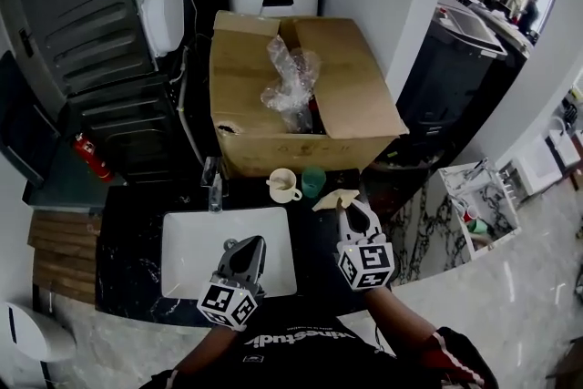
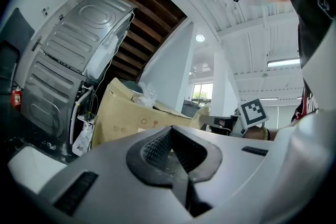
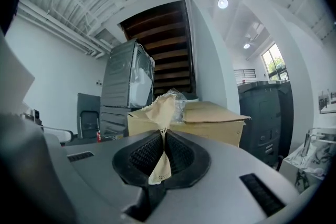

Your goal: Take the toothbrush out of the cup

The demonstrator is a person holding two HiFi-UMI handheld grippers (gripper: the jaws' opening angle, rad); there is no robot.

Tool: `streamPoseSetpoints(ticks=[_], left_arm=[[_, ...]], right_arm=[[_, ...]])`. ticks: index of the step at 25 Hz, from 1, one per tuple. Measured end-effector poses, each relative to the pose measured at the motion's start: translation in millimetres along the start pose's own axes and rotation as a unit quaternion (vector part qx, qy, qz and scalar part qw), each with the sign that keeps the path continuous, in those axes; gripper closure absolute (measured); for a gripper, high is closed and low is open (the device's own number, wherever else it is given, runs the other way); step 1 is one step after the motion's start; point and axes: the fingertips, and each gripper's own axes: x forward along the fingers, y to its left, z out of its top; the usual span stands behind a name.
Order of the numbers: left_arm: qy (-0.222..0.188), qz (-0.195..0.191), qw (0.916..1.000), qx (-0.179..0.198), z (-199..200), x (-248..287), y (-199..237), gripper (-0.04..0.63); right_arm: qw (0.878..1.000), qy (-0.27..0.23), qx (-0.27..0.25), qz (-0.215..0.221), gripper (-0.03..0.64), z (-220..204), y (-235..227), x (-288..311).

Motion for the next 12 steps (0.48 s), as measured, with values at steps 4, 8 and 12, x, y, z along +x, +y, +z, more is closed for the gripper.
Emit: streamPoseSetpoints(ticks=[4, 8, 12], left_arm=[[0.003, -0.011, 0.9999, 0.000, -2.7, 4.5, -7.0, 0.580], [0.003, -0.016, 0.9999, 0.001, -2.1, 6.7, -10.7, 0.580], [0.005, -0.017, 0.9998, 0.001, -1.8, 6.0, -12.6, 0.580]], right_arm=[[1.000, -0.001, 0.004, -0.004, 0.574, -4.5, 12.9, -32.8], [1.000, 0.013, 0.005, -0.012, 0.574, -18.8, 25.9, -59.3], [1.000, 0.026, 0.012, -0.008, 0.574, -36.0, 38.1, -79.1]])
